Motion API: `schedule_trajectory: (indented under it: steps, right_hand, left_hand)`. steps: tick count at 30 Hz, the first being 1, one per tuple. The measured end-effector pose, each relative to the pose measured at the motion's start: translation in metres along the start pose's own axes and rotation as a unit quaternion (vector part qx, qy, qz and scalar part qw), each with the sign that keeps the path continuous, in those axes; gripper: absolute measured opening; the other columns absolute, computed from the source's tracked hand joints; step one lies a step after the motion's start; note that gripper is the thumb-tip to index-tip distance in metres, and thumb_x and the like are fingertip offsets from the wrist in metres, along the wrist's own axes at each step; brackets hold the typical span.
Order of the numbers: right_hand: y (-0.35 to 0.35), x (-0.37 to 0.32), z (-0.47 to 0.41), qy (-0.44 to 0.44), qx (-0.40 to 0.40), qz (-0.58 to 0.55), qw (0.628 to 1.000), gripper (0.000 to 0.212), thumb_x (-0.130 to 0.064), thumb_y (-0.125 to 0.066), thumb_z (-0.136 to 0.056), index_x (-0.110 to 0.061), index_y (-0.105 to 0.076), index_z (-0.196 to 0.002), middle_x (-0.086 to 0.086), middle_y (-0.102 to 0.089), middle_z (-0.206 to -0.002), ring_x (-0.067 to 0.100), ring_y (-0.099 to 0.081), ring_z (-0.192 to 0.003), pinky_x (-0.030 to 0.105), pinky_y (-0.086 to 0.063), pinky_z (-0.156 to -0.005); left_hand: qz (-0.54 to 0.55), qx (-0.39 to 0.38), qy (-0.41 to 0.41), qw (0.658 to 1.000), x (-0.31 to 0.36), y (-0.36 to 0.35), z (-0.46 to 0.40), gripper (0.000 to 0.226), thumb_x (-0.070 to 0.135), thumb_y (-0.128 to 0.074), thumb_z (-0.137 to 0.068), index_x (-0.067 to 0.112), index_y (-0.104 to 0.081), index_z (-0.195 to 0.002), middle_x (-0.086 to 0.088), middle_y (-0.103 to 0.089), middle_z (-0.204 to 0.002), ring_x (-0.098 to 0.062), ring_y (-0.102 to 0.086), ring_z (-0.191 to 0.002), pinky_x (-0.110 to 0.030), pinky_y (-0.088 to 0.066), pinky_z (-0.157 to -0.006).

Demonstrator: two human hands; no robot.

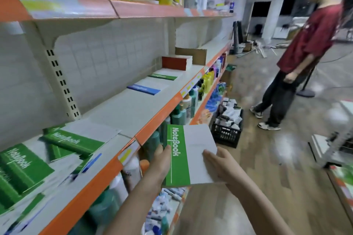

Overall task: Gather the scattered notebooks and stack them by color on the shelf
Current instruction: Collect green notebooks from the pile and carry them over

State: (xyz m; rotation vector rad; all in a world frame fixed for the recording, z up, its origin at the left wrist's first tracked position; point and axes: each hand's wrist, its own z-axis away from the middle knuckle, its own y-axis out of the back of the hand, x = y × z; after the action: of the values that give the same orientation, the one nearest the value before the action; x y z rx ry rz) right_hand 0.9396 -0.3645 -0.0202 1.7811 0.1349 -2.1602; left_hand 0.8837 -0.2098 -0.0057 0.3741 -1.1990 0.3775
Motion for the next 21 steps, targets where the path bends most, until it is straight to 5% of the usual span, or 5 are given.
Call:
schedule_trajectory:
  steps: [2, 8, 13, 18, 21]
  right_hand:
    - [0.014, 0.002, -0.017, -0.006, 0.013, -0.003, 1.000, 0.012, -0.016, -0.052, -0.096, -0.011, -0.059, -0.105, 0.005, -0.067, -0.093, 0.017, -0.062, -0.078, 0.022, -0.049, -0.058]
    - [0.051, 0.004, -0.090, -0.026, 0.032, 0.004, 0.999, 0.019, -0.020, -0.051, -0.096, -0.008, -0.060, -0.108, 0.009, -0.068, -0.103, 0.027, -0.064, -0.094, 0.030, -0.049, -0.069]
    - [0.074, -0.007, -0.171, -0.025, 0.042, 0.012, 0.999, 0.025, -0.024, -0.051, -0.096, -0.005, -0.058, -0.112, 0.014, -0.066, -0.109, 0.030, -0.063, -0.102, 0.033, -0.049, -0.071]
    - [0.092, -0.034, -0.257, -0.024, 0.040, 0.010, 0.999, 0.027, -0.027, -0.054, -0.095, -0.006, -0.057, -0.113, 0.012, -0.066, -0.110, 0.030, -0.063, -0.102, 0.036, -0.050, -0.078]
    - [0.100, -0.049, -0.301, -0.023, 0.040, 0.015, 0.999, 0.029, -0.030, -0.055, -0.094, -0.008, -0.056, -0.113, 0.011, -0.066, -0.109, 0.027, -0.064, -0.099, 0.038, -0.051, -0.083]
  left_hand:
    - [-0.010, -0.013, 0.007, 1.000, 0.004, -0.017, -0.016, 0.016, 0.021, -0.036, -0.103, 0.015, -0.048, -0.095, -0.014, -0.061, -0.112, -0.030, -0.060, -0.102, -0.043, -0.048, -0.095]
    - [-0.023, -0.044, 0.002, 0.999, 0.016, -0.066, -0.082, 0.028, 0.025, -0.034, -0.104, 0.006, -0.050, -0.117, -0.006, -0.065, -0.092, -0.014, -0.063, -0.074, -0.020, -0.045, -0.049]
    - [0.003, -0.062, 0.000, 0.998, 0.044, -0.104, -0.153, 0.025, 0.024, -0.035, -0.103, 0.008, -0.050, -0.116, -0.011, -0.066, -0.100, -0.022, -0.065, -0.082, -0.026, -0.049, -0.060]
    - [0.006, -0.047, -0.017, 0.999, 0.084, -0.133, -0.228, 0.018, 0.024, -0.036, -0.103, 0.018, -0.052, -0.099, 0.000, -0.063, -0.084, -0.016, -0.063, -0.075, -0.025, -0.046, -0.056]
    - [-0.005, -0.046, -0.032, 0.998, 0.104, -0.147, -0.271, 0.023, 0.023, -0.035, -0.103, 0.012, -0.051, -0.115, -0.002, -0.063, -0.086, -0.017, -0.063, -0.073, -0.023, -0.045, -0.052]
